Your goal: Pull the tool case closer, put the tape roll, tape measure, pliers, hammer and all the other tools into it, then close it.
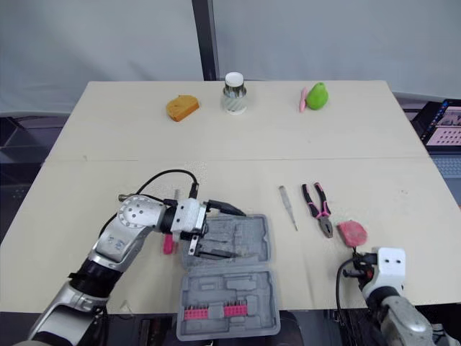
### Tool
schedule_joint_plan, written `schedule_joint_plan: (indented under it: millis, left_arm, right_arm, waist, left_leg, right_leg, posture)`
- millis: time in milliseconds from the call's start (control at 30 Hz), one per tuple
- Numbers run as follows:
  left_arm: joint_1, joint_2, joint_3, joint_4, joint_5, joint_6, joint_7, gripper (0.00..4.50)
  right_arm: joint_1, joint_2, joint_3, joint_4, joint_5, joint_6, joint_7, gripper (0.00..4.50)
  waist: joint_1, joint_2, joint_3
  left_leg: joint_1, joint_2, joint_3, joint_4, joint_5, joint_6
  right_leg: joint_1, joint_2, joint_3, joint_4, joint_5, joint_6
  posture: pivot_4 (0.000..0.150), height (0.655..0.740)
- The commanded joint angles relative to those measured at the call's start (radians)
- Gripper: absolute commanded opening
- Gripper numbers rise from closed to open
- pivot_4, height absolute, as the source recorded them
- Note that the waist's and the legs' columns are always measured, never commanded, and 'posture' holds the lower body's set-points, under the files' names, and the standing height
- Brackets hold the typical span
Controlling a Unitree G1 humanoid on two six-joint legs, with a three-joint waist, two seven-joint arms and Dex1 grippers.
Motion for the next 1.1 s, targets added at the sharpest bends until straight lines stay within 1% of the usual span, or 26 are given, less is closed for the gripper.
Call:
schedule_joint_plan:
  millis: [33,333,467,600,667,733,833,933,967,1033,1100]
  left_arm:
    - [0.015,0.017,-0.012,-0.027,0.0,-0.041,-0.037,4.5]
    - [0.029,0.019,-0.012,-0.02,-0.009,-0.049,-0.056,4.5]
    - [0.035,0.018,-0.01,-0.023,-0.009,-0.049,-0.054,4.5]
    - [0.04,0.014,-0.009,-0.045,-0.014,-0.028,-0.039,4.5]
    - [0.054,0.018,-0.004,-0.058,-0.019,-0.02,-0.032,4.5]
    - [0.065,0.02,-0.003,-0.067,-0.017,-0.021,-0.027,4.5]
    - [0.077,0.015,0.002,-0.078,-0.013,-0.015,-0.008,4.5]
    - [0.094,-0.001,0.032,-0.079,-0.014,-0.015,0.048,4.5]
    - [0.101,-0.002,0.042,-0.082,-0.014,-0.016,0.063,4.5]
    - [0.127,0.001,0.056,-0.095,-0.022,-0.027,0.072,4.5]
    - [0.159,0.006,0.064,-0.116,-0.029,-0.047,0.071,4.5]
  right_arm:
    - [0.077,0.011,-0.013,-0.066,0.021,0.022,0.015,0.06]
    - [0.223,0.069,0.014,-0.176,0.025,0.025,0.0,0.06]
    - [0.242,0.083,0.018,-0.183,0.02,0.022,-0.002,0.06]
    - [0.245,0.065,0.002,-0.184,0.034,0.032,0.021,0.06]
    - [0.255,0.045,-0.017,-0.19,0.06,0.047,0.048,0.6]
    - [0.269,0.005,-0.034,-0.207,0.092,0.067,0.091,1.33]
    - [0.29,-0.069,-0.079,-0.23,0.155,0.107,0.165,2.83]
    - [0.287,-0.198,-0.161,-0.247,0.232,0.142,0.286,4.36]
    - [0.28,-0.246,-0.185,-0.25,0.253,0.148,0.331,4.44]
    - [0.24,-0.358,-0.216,-0.227,0.278,0.131,0.449,4.44]
    - [0.166,-0.481,-0.231,-0.153,0.282,0.089,0.59,4.44]
  waist:
    - [0.0,0.0,0.0]
    - [0.0,0.0,0.0]
    - [0.0,0.0,0.0]
    - [0.0,0.0,0.0]
    - [0.0,0.0,0.0]
    - [0.0,0.0,0.0]
    - [0.001,0.001,0.0]
    - [0.0,0.001,0.0]
    - [0.0,0.001,0.0]
    - [-0.001,0.001,0.0]
    - [-0.005,0.001,0.0]
  left_leg:
    - [0.0,0.0,0.0,0.0,0.0,0.0]
    - [0.0,0.0,0.0,0.0,0.0,0.0]
    - [0.0,0.0,0.0,0.0,0.0,0.0]
    - [0.0,0.0,0.0,0.0,0.0,0.0]
    - [0.0,0.0,0.0,0.0,0.0,0.0]
    - [0.0,0.0,0.0,0.0,0.0,0.0]
    - [0.0,0.0,0.001,0.0,0.0,0.0]
    - [0.0,0.0,0.001,0.0,0.0,0.0]
    - [0.0,0.0,0.002,0.0,0.0,0.001]
    - [0.001,0.0,0.002,0.0,0.0,0.001]
    - [0.001,0.001,0.003,0.0,-0.001,0.001]
  right_leg:
    - [0.0,0.0,0.0,0.0,0.0,0.0]
    - [0.0,0.0,0.0,0.0,0.0,0.0]
    - [0.0,0.0,0.001,0.0,0.0,0.0]
    - [0.0,0.0,0.001,0.0,0.0,-0.001]
    - [0.0,0.0,0.001,0.0,0.0,-0.001]
    - [0.0,0.0,0.001,0.0,0.0,-0.001]
    - [0.0,0.0,0.001,-0.001,0.0,-0.001]
    - [0.001,0.0,0.002,-0.001,0.0,-0.001]
    - [0.001,0.0,0.003,-0.002,0.0,-0.001]
    - [0.001,0.0,0.003,-0.003,0.0,-0.001]
    - [0.001,0.001,0.003,-0.003,0.0,-0.001]
  posture:
    - [0.15,0.74]
    - [0.15,0.74]
    - [0.15,0.74]
    - [0.15,0.74]
    - [0.15,0.74]
    - [0.15,0.74]
    - [0.15,0.74]
    - [0.15,0.74]
    - [0.15,0.74]
    - [0.15,0.74]
    - [0.15,0.74]
